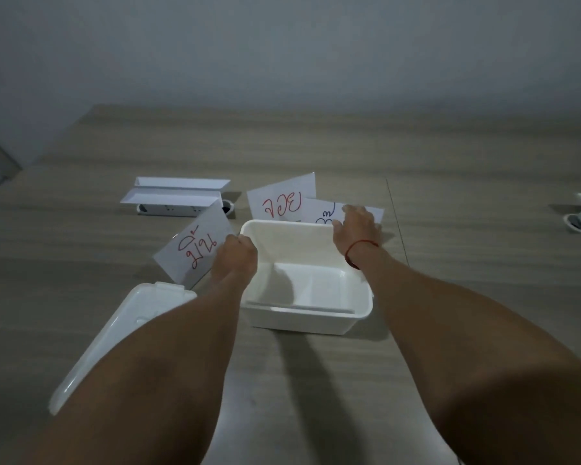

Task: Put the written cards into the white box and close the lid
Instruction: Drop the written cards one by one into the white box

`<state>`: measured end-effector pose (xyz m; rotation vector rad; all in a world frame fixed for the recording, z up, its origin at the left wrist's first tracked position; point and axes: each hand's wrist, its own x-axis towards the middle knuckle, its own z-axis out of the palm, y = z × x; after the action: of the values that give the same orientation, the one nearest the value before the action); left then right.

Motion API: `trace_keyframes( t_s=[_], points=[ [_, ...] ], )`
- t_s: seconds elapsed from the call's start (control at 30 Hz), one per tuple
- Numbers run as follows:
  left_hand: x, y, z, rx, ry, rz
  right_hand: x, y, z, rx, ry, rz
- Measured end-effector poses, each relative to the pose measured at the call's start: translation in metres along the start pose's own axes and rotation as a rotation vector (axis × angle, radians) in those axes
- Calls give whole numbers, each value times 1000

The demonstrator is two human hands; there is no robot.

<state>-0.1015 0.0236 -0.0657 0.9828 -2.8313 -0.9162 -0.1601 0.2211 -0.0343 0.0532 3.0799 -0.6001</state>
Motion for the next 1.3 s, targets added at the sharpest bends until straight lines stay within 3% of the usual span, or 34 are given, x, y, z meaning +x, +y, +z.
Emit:
trace_keyframes(
  t_s=[0.4,0.53,0.63,0.9,1.03,1.13,1.3],
  points=[
    [13,14,9,61,91,-20,70,6,14,-80,-50,228],
    [13,14,9,55,99,-11,71,2,10,-33,-106,137],
    [13,11,9,46,80,9,62,2,4,-130,-124,-18],
    [9,1,0,-90,-32,69,42,-17,-58,-136,294,-248],
    [6,0,-10,-102,-151,12,29,-35,-75,-98,388,-348],
    [1,3,-19,-114,-220,-59,13,-46,-76,-100,333,-420],
    [-9,-6,-23,-147,-263,-68,-21,-44,-48,-67,21,-397]
  ],
)
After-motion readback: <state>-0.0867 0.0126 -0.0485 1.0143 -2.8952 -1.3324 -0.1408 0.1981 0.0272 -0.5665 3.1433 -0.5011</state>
